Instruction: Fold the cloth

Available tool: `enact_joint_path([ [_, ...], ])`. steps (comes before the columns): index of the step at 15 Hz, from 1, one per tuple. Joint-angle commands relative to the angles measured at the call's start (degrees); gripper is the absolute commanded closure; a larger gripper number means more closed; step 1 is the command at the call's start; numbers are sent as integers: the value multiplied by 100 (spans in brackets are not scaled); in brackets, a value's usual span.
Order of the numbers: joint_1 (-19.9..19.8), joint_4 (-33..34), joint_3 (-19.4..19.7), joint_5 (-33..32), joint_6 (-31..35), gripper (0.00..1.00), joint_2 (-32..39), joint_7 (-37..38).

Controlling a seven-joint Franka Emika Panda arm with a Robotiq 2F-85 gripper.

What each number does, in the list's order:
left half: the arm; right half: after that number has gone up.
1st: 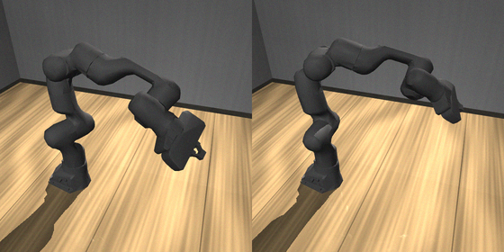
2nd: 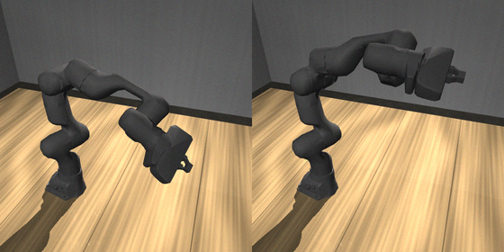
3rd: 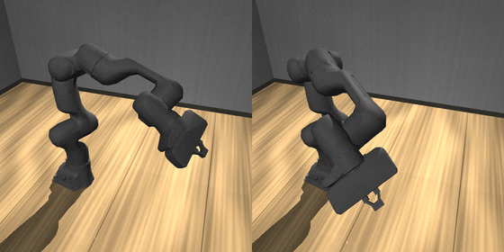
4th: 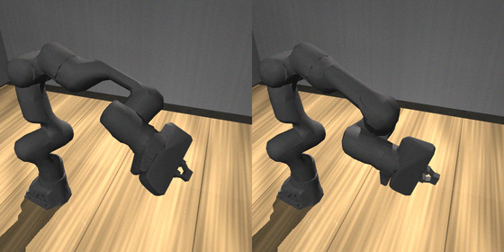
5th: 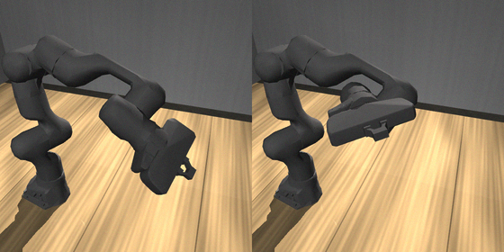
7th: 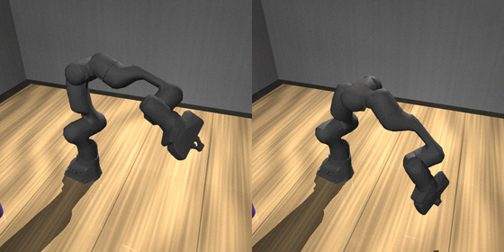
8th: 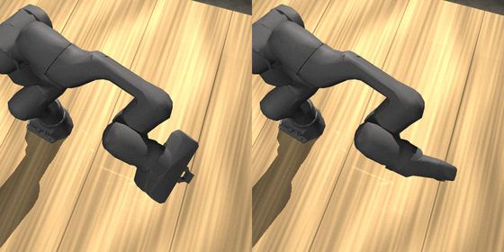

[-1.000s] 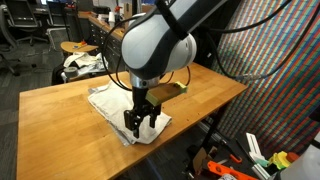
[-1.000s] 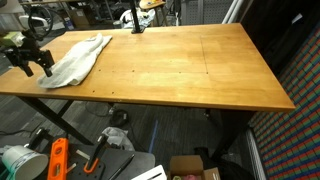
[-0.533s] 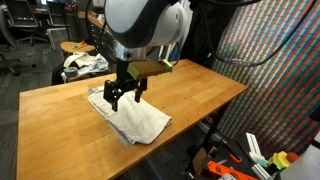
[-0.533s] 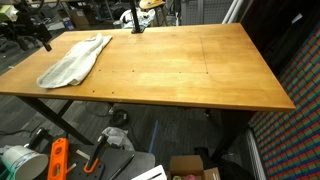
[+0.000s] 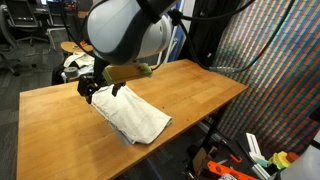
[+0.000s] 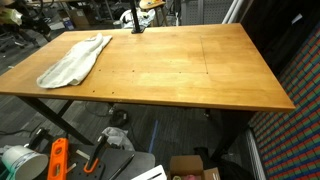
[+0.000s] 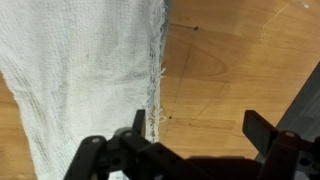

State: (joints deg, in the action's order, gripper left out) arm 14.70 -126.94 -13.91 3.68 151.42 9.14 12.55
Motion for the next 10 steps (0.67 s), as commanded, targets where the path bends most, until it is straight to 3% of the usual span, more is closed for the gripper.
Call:
enact_joint_path([
  [1, 41, 75, 32, -13, 21, 0, 83, 41],
  [5, 46, 178, 52, -16, 50, 0, 181, 55],
  [7, 295, 250, 268, -539, 11, 0, 82, 1057],
  [9, 1073, 667, 1166, -1293, -528, 0, 115, 1954],
  [10, 1314, 974, 1383, -1686, -812, 0, 248, 2397],
])
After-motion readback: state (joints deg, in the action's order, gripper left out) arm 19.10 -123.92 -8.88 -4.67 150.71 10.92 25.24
